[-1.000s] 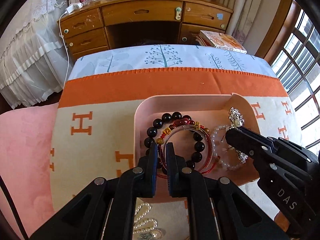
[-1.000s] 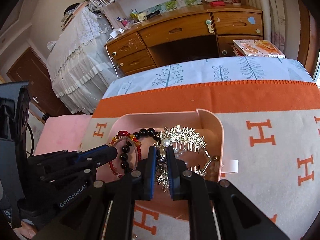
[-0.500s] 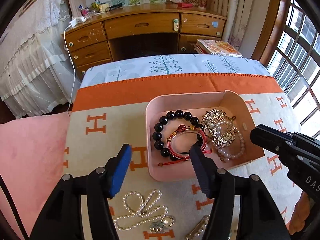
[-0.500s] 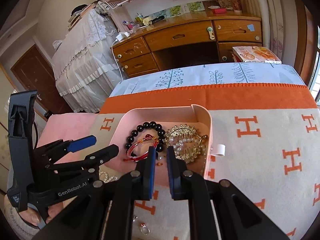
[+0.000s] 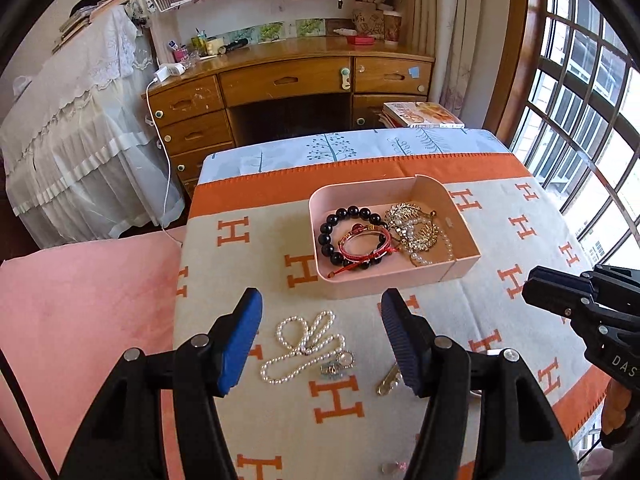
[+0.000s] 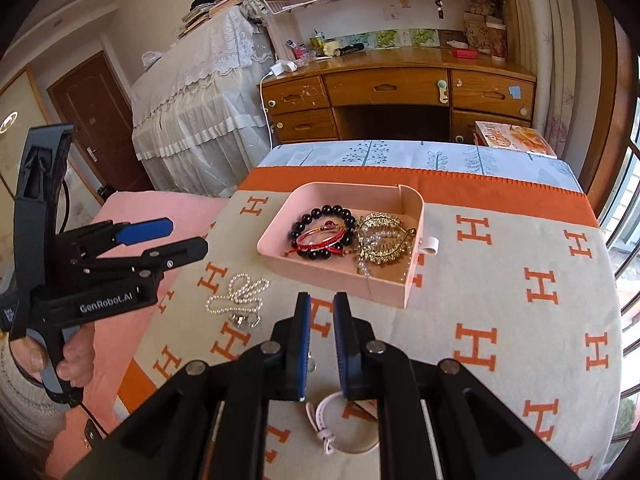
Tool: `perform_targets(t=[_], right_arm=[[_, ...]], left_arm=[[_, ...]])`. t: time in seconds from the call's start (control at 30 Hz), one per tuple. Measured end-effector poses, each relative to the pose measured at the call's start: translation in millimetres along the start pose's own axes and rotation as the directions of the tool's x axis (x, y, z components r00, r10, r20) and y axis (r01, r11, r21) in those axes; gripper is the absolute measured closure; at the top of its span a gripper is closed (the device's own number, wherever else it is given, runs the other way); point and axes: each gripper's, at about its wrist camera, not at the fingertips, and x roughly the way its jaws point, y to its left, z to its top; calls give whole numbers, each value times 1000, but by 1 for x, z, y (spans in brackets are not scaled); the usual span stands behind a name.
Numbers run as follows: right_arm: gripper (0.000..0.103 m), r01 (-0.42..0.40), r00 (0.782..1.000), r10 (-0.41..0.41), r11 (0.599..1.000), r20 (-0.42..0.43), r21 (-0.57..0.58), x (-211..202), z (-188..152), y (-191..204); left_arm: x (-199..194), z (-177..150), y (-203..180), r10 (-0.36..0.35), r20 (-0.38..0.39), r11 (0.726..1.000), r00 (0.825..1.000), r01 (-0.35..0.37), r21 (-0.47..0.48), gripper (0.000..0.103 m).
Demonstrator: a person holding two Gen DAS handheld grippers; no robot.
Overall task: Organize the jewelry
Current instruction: 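Move the left tool to the pearl necklace while the right tool reaches the white watch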
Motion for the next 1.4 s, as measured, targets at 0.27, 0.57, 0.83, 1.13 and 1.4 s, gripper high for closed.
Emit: perform_targets(t=[0.27,0.57,0.83,1.13,1.4], right_arm=[[91,6,999,-13,992,-49,-127,-22,-32,19],[91,-35,984,-1,979,-178,-199,-4,-67,29],[76,-43,966,-21,969,-257,-242,27,-87,29],[77,19,950,-114,951,-291,-310,58,-92,29],[94,37,944,-140,945,-299,-325,68,-93,27]], left_arm=[[-37,-28,8,18,15,1000,1000,-18,-1,43],[-41,-67,22,32,-30,999,999,-32,-12,34],[-7,-106,38,17,-136,999,991,-22,-37,33],[18,-117,41,-6,-185,1000,983,1,-29,33],[44,-92,43,-13,-191,999,982,21,38,33]])
